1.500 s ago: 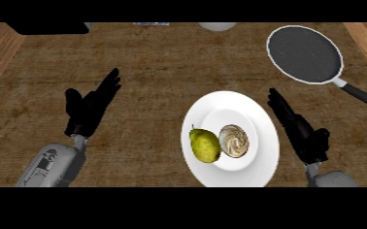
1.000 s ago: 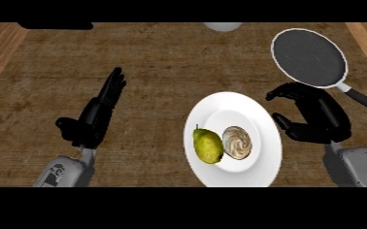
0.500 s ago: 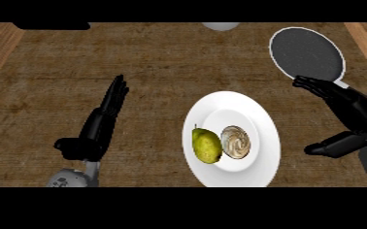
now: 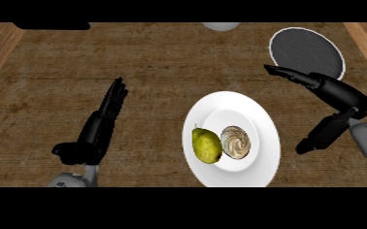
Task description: Pick the cupcake from the plate and place it in the pan
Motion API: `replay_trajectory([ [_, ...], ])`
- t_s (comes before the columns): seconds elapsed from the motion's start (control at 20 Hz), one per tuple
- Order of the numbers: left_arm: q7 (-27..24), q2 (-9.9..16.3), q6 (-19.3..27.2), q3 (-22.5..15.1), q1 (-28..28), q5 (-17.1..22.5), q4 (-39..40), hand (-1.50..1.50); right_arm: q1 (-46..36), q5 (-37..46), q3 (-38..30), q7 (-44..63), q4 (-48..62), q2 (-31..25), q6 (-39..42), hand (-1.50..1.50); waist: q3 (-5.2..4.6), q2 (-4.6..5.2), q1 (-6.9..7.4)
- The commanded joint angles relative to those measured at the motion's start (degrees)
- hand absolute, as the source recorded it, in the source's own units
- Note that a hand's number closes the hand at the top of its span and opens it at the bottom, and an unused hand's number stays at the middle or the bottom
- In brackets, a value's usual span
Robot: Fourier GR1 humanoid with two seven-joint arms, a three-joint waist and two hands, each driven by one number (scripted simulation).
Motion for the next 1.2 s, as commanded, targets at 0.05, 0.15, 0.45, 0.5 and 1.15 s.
replay_trajectory([
  [0.05, 1.63, -0.92, 1.25, -1.18, 1.3, -1.14, -2.64, 0.0, -3.01, 9.84, 7.99, 7.81, -5.68, 1.08, -1.1, -1.5, -0.01, -0.18, 0.12],
  [0.15, 1.78, -0.08, -0.49, 0.0, 0.79, 0.33, -3.12, 0.0, -3.7, 15.23, 10.96, 5.81, -3.97, 0.2, -0.41, -1.5, 0.02, 0.0, 0.38],
  [0.45, 1.54, -1.11, -0.64, 0.58, 0.37, -0.98, -1.88, 0.0, -0.18, 25.53, 15.81, 8.7, -8.28, 2.43, -3.19, -1.5, 0.04, -0.02, -0.49],
  [0.5, 0.55, -0.03, -1.88, 2.51, -0.67, -0.4, 0.46, 0.0, -0.39, 26.65, 17.4, 10.84, -8.03, 4.06, -2.53, -1.5, 0.03, 0.03, -0.47],
  [1.15, 2.65, -5.83, -0.51, 0.93, 3.35, -7.35, -4.64, 0.0, 7.0, 35.17, 10.6, 11.84, -10.48, 12.45, 1.38, -1.5, 0.05, -0.01, -0.53],
])
